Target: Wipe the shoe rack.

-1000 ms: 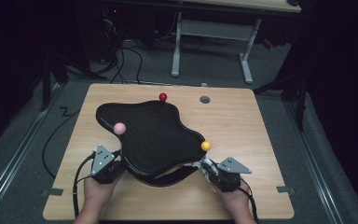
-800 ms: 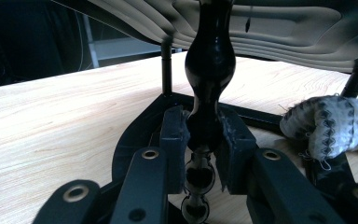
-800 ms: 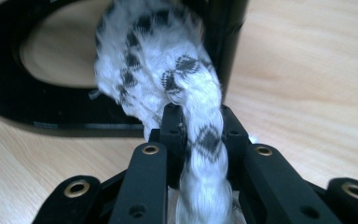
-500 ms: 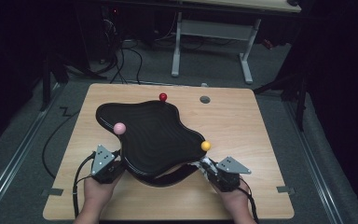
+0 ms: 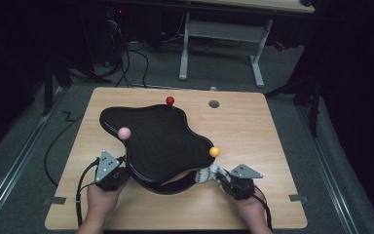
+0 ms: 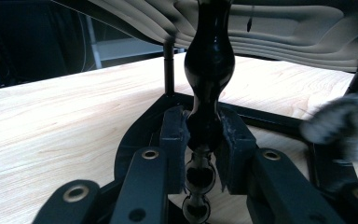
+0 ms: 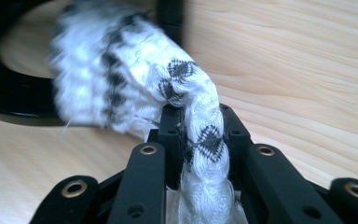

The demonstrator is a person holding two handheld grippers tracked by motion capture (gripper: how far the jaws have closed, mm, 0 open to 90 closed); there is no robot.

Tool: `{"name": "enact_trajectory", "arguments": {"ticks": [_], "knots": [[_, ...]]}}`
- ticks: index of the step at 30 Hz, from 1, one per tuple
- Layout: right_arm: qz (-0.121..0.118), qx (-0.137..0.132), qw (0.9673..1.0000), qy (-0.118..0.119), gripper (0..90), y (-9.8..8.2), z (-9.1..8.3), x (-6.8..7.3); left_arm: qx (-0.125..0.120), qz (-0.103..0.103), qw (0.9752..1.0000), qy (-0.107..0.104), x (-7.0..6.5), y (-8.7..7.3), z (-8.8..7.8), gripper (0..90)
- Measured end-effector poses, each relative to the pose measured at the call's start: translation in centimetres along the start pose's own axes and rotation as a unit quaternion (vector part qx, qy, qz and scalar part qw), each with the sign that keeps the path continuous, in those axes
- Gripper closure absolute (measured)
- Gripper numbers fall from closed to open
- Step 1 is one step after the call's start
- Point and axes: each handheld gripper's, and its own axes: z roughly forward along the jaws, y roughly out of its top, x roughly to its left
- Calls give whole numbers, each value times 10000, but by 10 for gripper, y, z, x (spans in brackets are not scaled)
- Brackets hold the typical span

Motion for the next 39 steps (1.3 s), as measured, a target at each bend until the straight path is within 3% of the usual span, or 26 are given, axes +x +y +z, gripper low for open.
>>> {"name": "enact_trajectory", "arguments": {"ticks": [7, 11, 16, 19, 22, 25, 33, 38, 39], "knots": [[358, -190, 9963, -755, 773, -8, -16, -34, 2, -93, 9999, 102, 8, 0, 0, 741], [548, -210, 9942, -897, 777, -13, -17, -43, -1, -167, 9997, 162, 12, -1, -2, 739], [428, -126, 9963, -739, 776, -10, -7, -31, 65, -242, 9996, 159, 13, -5, -2, 661], [344, -90, 9975, -612, 775, -7, -1, -22, 166, -137, 9996, 183, 11, -10, -1, 619], [308, -21, 9986, -436, 776, -5, 8, -9, 302, -136, 9993, 175, 11, -15, 3, 637], [160, -3, 9995, -261, 777, -1, 15, 4, 342, -74, 9990, 280, 8, -17, 5, 722], [195, -632, 9978, 78, 782, 25, -11, 19, 341, -60, 9990, 293, 9, -17, 5, 740], [84, -422, 9990, 132, 787, 17, -2, 23, 339, -74, 9990, 287, 9, -17, 5, 740], [76, -245, 9995, 165, 787, 12, 5, 23, 337, -80, 9990, 284, 9, -18, 5, 739]]}}
